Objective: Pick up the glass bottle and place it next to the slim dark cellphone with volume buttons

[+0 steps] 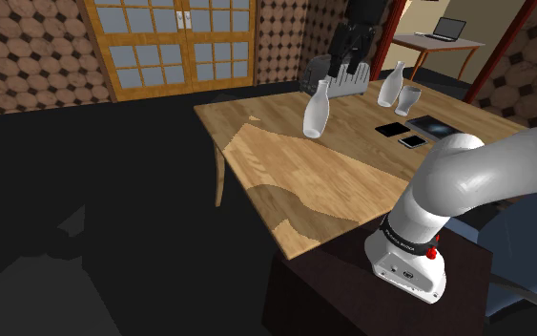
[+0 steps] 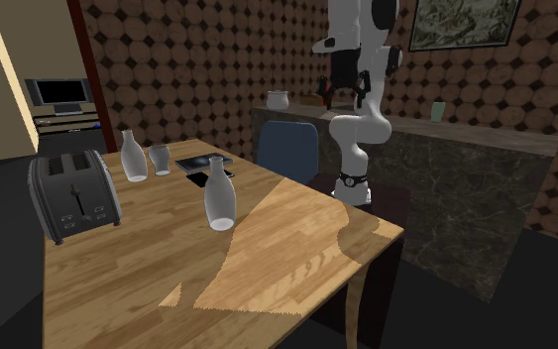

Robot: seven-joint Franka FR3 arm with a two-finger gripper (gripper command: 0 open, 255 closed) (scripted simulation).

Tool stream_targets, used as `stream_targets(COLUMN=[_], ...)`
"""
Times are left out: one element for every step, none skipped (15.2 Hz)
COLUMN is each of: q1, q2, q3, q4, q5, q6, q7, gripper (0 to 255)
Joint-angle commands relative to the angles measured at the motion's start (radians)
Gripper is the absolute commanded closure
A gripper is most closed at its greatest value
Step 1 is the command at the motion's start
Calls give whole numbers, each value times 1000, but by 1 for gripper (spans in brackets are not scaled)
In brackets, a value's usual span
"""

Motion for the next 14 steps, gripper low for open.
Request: stream_targets(q1=[0, -6, -12, -18, -24, -30, -35, -41, -46, -50, -55, -59, -63, -66], q2=[0, 15, 31, 49, 67, 86, 106, 128, 150, 173, 197, 222, 248, 274], q3=[0, -15, -30, -45, -60, -75, -90, -105, -120, -136, -151, -166, -181, -196], q4=[0, -5, -10, -13, -15, -16, -16, -14, -11, -8, -3, 4, 11, 20], q5=[0, -14, -27, -40, -52, -64, -75, -85, -95, -104, -112, -119, -126, -131], q6=[0, 22, 43, 65, 87, 110, 132, 154, 176, 198, 220, 241, 262, 283], q7=[0, -17, -35, -52, -68, -85, -101, -118, -134, -150, -166, -182, -198, -214], gripper=[0, 0, 0, 0, 0, 0, 0, 0, 0, 0, 0, 0, 0, 0])
